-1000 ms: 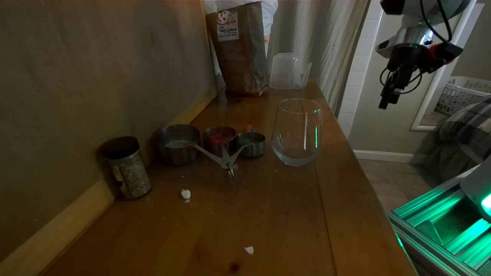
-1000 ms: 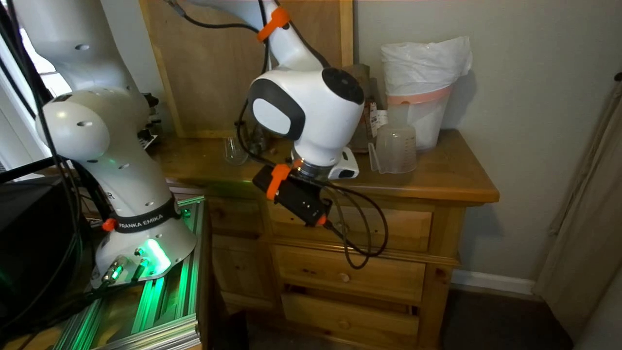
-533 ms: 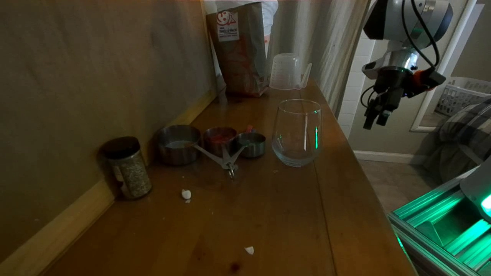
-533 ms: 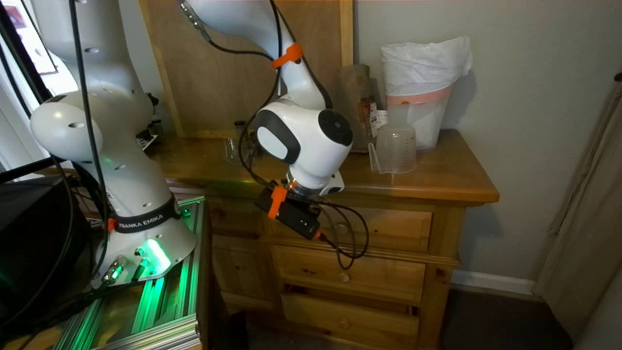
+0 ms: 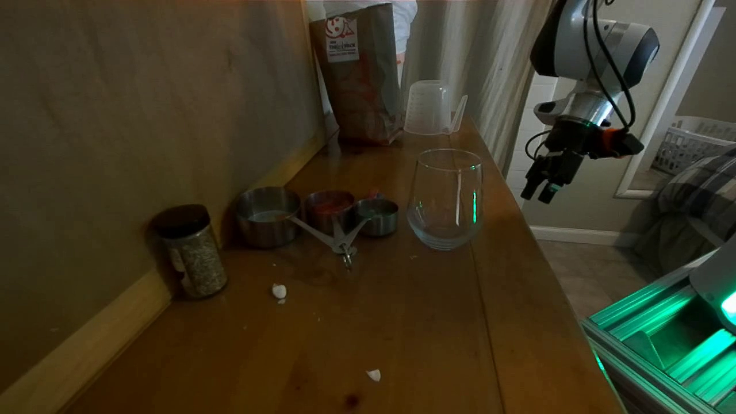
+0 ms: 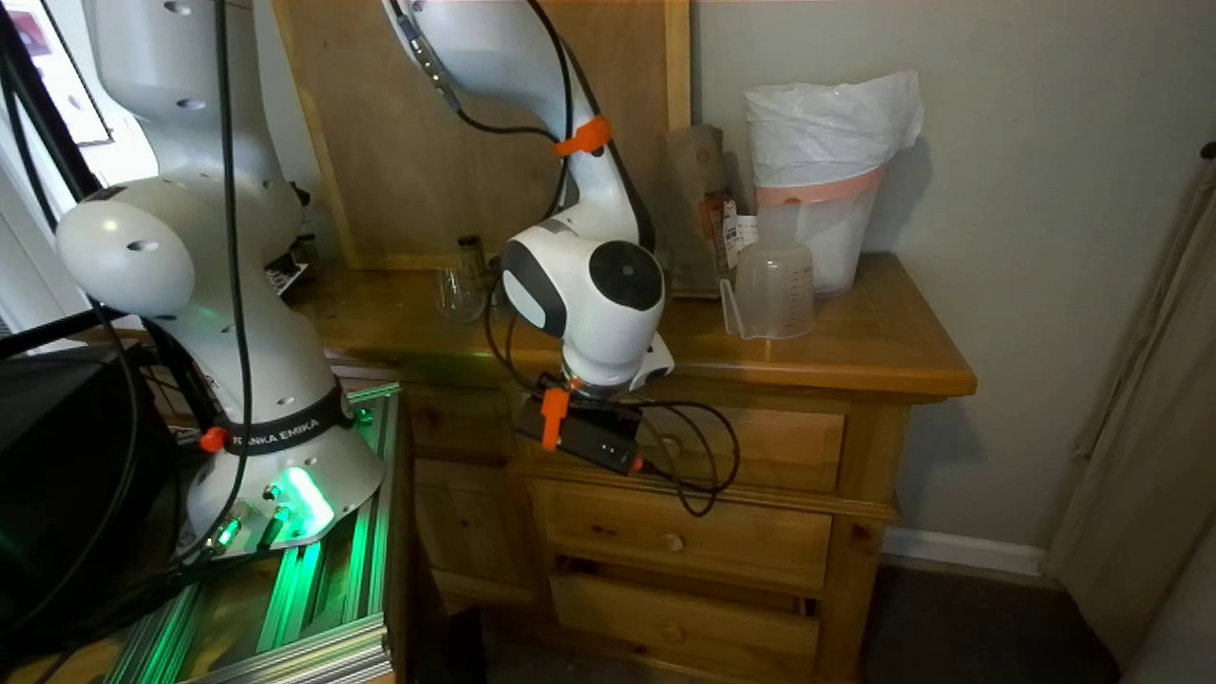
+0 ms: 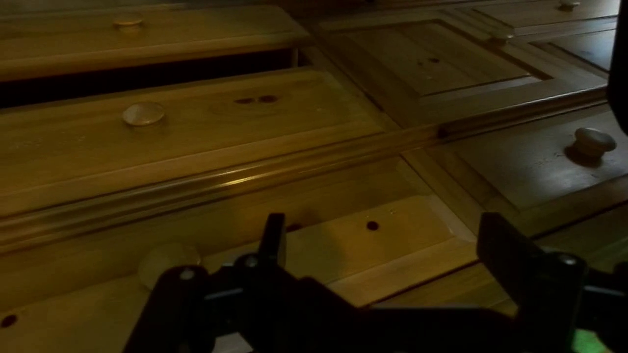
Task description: Open the top right drawer, remove the white towel from it and put it on the dresser
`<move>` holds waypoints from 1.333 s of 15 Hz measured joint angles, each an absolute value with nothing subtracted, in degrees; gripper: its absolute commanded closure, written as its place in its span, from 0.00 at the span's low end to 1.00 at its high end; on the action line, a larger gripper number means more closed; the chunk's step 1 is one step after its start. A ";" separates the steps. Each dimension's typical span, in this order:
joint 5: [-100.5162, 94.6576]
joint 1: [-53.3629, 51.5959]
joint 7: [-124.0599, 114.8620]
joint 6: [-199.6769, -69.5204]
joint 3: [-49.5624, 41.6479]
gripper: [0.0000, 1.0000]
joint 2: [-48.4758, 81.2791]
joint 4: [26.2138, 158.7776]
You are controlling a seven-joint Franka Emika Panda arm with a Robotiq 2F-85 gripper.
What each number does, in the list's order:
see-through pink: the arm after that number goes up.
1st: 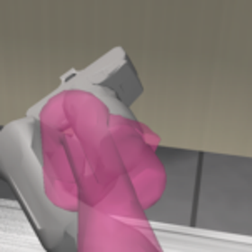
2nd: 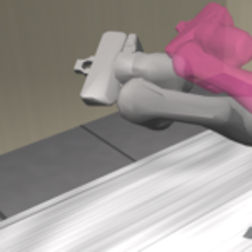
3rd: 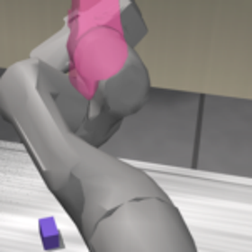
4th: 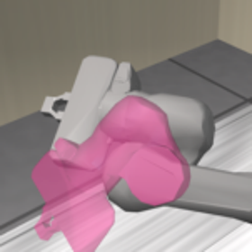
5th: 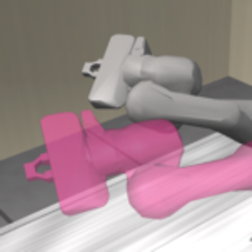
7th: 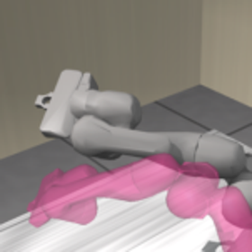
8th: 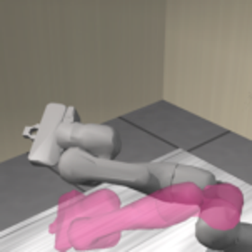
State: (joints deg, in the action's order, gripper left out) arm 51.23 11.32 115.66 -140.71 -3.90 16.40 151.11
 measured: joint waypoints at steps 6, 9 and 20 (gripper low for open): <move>51.32 11.38 115.98 -140.97 -3.87 0.00 16.72 151.01; 51.45 11.39 117.97 -140.05 -3.53 0.00 17.10 150.65; 66.13 13.92 135.39 -135.58 -1.73 0.00 25.96 142.70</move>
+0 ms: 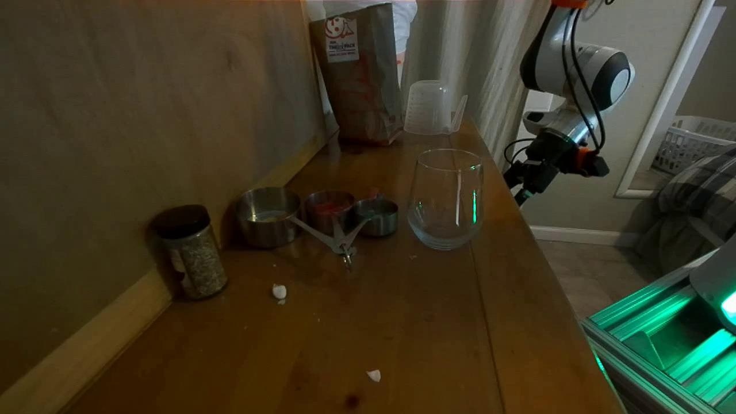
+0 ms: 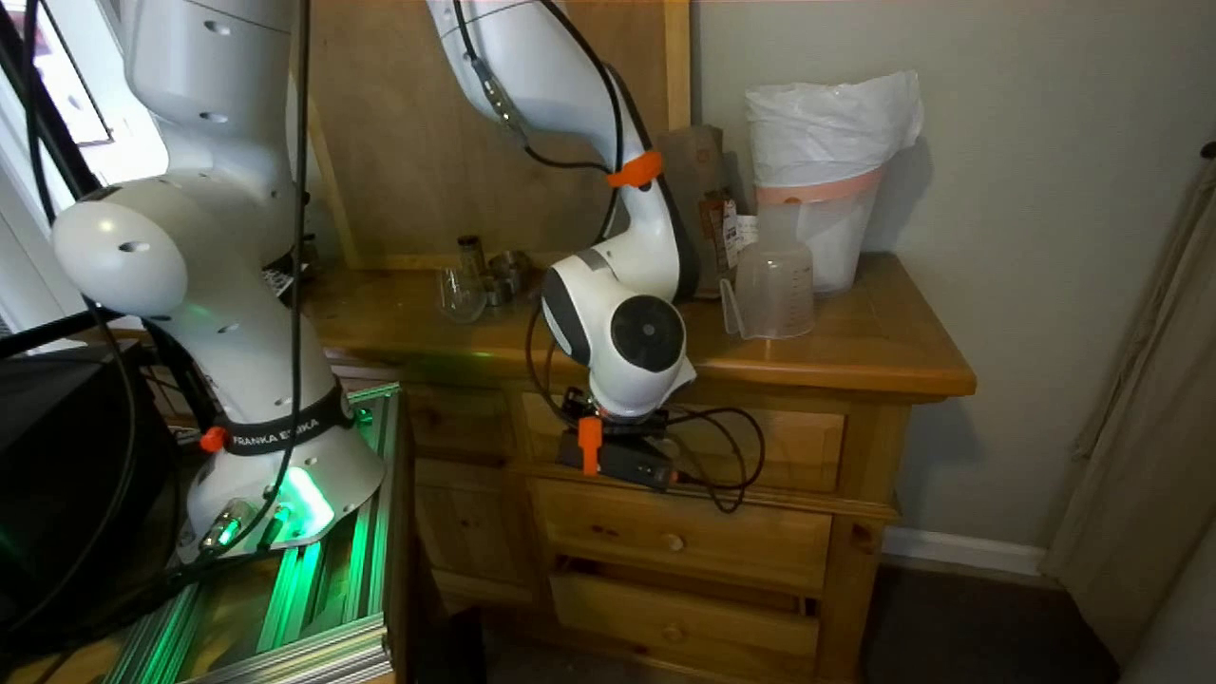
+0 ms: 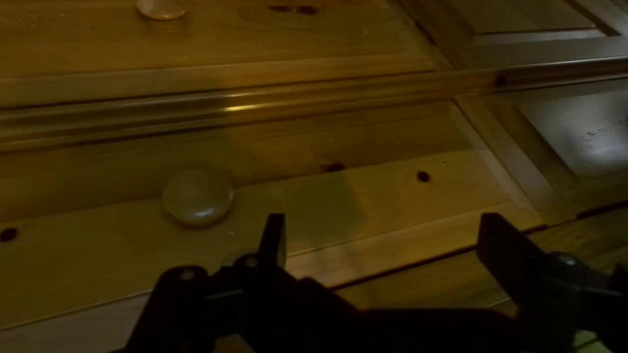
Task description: Open the top right drawer, remove the white towel from it and put it on the dresser
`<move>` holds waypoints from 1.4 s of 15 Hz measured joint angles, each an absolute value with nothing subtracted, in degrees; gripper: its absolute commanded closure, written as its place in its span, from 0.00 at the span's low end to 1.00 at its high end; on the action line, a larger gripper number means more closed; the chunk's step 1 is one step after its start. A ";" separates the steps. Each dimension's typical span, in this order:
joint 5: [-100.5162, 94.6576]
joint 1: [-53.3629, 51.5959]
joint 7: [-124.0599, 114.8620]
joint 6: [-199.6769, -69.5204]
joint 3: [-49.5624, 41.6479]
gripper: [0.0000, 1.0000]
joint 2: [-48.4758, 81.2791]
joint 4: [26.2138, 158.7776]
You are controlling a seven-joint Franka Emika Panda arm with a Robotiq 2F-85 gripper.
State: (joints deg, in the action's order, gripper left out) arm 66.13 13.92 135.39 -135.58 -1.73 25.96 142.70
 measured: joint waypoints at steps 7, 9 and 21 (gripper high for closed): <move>77.22 14.47 145.05 -134.09 -2.21 0.00 32.81 138.10; 80.10 14.45 147.69 -133.28 -2.32 0.00 34.61 137.20; 86.34 13.00 153.47 -126.94 -4.26 0.00 42.63 129.70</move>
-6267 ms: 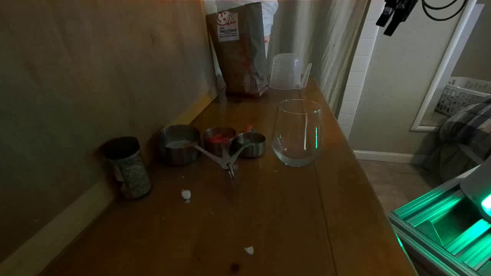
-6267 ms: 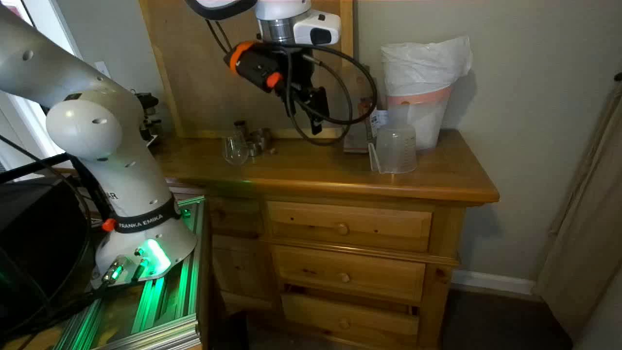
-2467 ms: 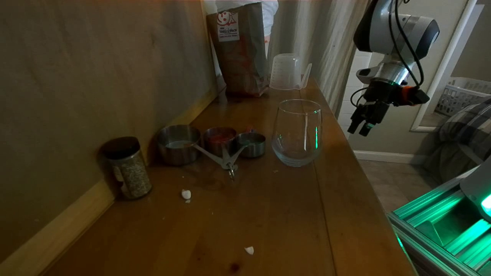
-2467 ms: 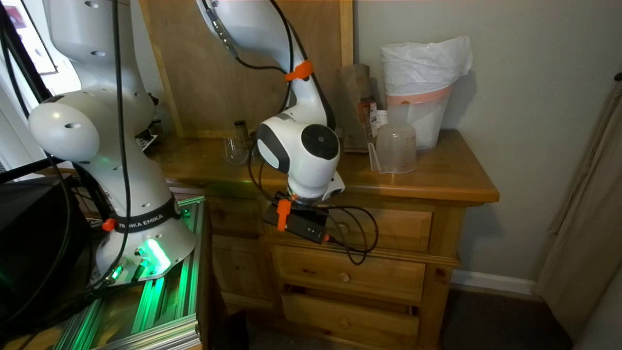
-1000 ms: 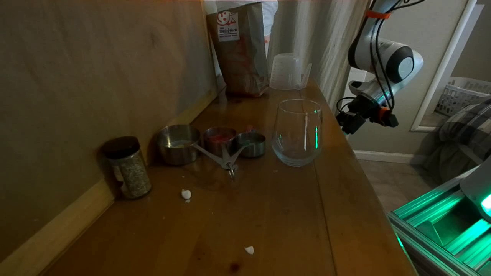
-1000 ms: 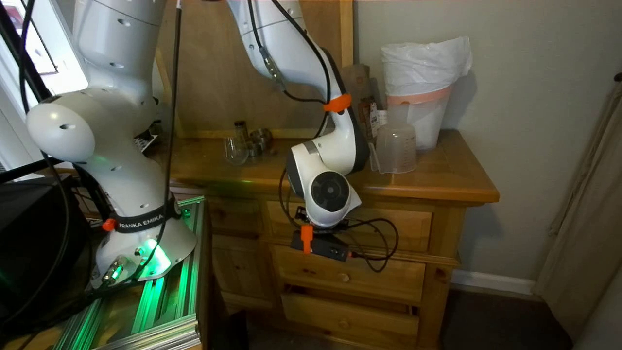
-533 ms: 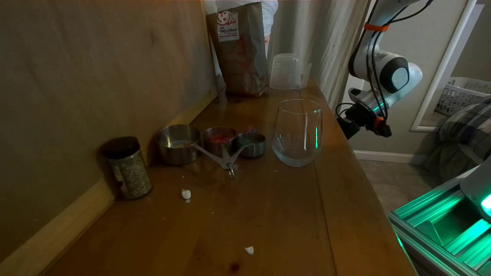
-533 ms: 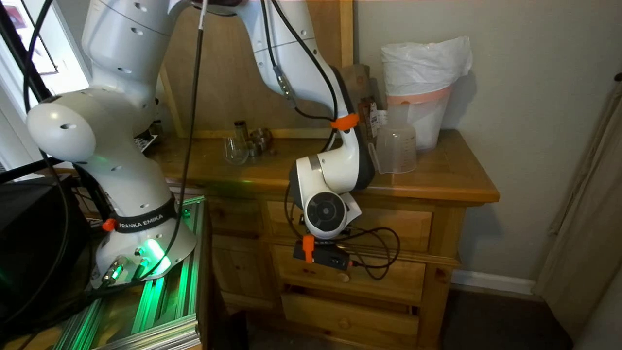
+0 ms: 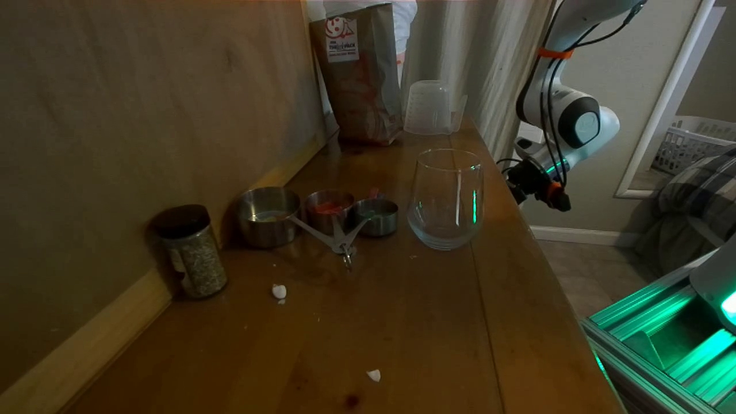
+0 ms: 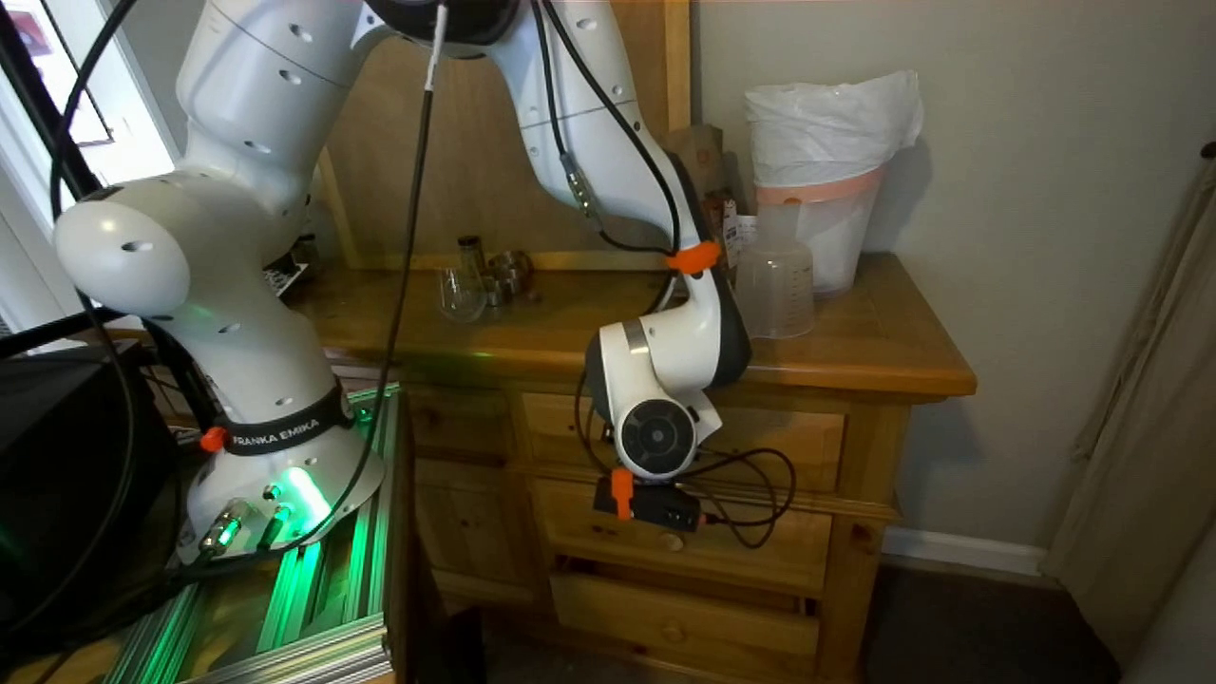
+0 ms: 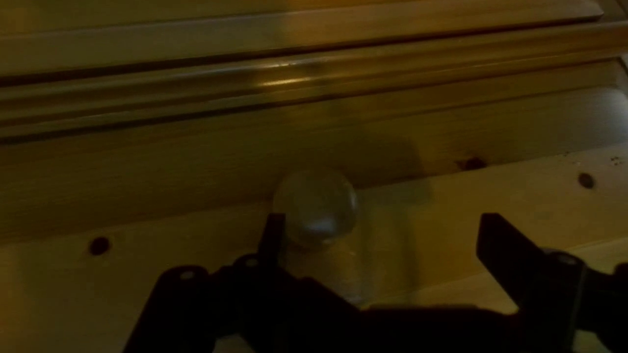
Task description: Open the top right drawer, remove the white towel from it and put it on the dresser
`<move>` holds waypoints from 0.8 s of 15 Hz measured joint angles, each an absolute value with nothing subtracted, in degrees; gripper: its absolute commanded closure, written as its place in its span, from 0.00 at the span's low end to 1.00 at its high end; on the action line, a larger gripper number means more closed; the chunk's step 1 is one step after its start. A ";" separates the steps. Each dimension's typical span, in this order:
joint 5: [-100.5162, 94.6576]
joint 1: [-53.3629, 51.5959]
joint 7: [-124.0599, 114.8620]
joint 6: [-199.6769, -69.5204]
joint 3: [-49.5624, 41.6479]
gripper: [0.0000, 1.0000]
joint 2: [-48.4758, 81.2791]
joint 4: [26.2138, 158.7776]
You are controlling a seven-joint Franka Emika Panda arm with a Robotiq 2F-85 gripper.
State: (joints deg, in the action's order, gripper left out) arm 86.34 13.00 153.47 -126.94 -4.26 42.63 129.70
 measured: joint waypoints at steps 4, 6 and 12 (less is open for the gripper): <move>87.67 12.59 153.73 -126.09 -4.51 0.00 44.94 127.16; 87.74 12.48 153.73 -125.45 -4.64 0.00 45.75 126.23; 87.76 12.42 153.73 -123.67 -4.75 0.06 47.61 124.40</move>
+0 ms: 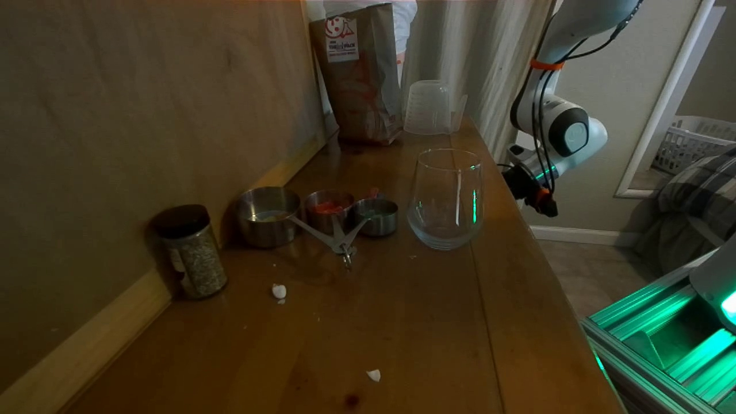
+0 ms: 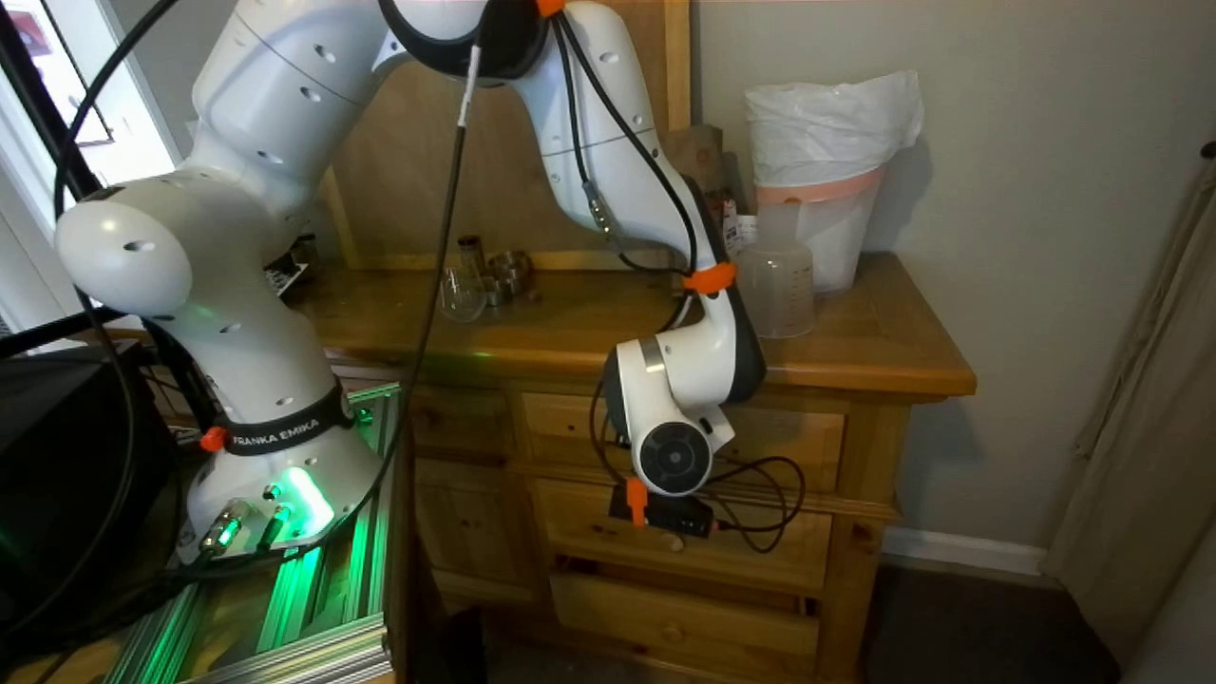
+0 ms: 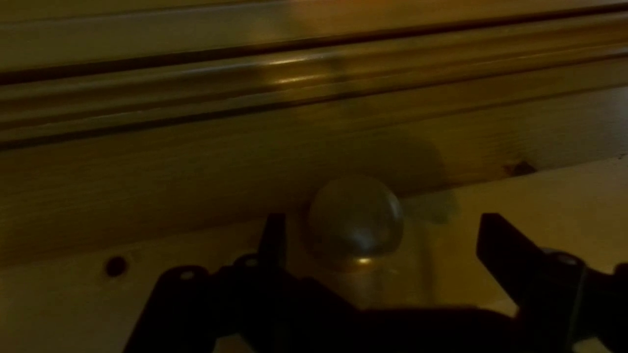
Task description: Open the top right drawer, remove the white towel from it and put it on the dresser
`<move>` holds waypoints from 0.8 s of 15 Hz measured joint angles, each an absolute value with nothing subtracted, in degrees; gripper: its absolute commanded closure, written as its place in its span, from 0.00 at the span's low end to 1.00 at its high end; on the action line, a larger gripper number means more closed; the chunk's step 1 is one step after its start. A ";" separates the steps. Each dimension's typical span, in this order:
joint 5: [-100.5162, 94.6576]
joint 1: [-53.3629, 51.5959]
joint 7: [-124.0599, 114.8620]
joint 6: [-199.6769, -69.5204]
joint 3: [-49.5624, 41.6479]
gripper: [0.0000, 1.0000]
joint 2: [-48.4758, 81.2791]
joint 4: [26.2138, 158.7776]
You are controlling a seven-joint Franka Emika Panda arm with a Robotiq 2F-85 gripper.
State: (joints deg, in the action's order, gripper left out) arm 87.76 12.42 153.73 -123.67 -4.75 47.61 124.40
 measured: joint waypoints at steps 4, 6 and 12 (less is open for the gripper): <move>87.76 12.42 153.73 -122.32 -4.84 0.48 48.15 123.94; 87.86 12.43 153.73 -121.99 -5.13 0.62 48.32 123.60; 88.32 12.42 153.89 -121.14 -5.85 0.76 48.77 122.72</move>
